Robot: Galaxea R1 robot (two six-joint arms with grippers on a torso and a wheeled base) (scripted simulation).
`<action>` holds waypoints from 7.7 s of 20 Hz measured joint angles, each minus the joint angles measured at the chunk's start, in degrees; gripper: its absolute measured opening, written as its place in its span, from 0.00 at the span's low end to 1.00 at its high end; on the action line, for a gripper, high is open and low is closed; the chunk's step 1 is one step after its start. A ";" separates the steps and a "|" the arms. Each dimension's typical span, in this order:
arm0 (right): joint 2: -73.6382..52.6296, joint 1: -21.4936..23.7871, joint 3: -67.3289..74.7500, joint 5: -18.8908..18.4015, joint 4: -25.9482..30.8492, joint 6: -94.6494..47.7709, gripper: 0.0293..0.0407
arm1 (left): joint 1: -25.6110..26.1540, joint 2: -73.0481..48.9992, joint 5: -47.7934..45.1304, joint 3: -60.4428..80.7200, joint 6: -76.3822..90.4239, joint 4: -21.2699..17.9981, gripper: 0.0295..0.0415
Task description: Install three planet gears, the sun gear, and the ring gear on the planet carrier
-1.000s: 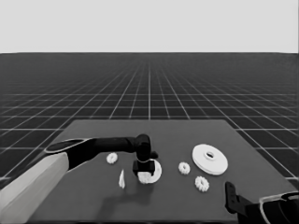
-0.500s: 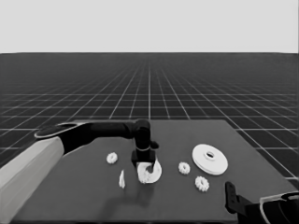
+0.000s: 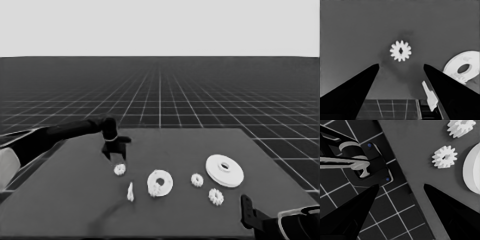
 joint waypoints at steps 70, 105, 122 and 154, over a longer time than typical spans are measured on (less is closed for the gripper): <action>0.00 0.00 0.00 0.00 0.00 0.00 0.81 | 0.42 26.41 2.13 -9.61 -16.76 1.67 0.75; 47.94 9.43 -64.52 -12.48 20.30 45.68 0.17 | -18.00 -48.66 -45.72 73.37 71.95 11.16 0.75; 57.55 20.75 -60.61 -19.95 29.58 58.27 0.17 | -18.00 -48.66 -45.72 73.37 71.95 11.16 0.75; 66.18 19.67 -67.36 -20.00 28.46 59.67 0.81 | -18.00 -48.66 -45.72 73.37 71.95 11.16 0.75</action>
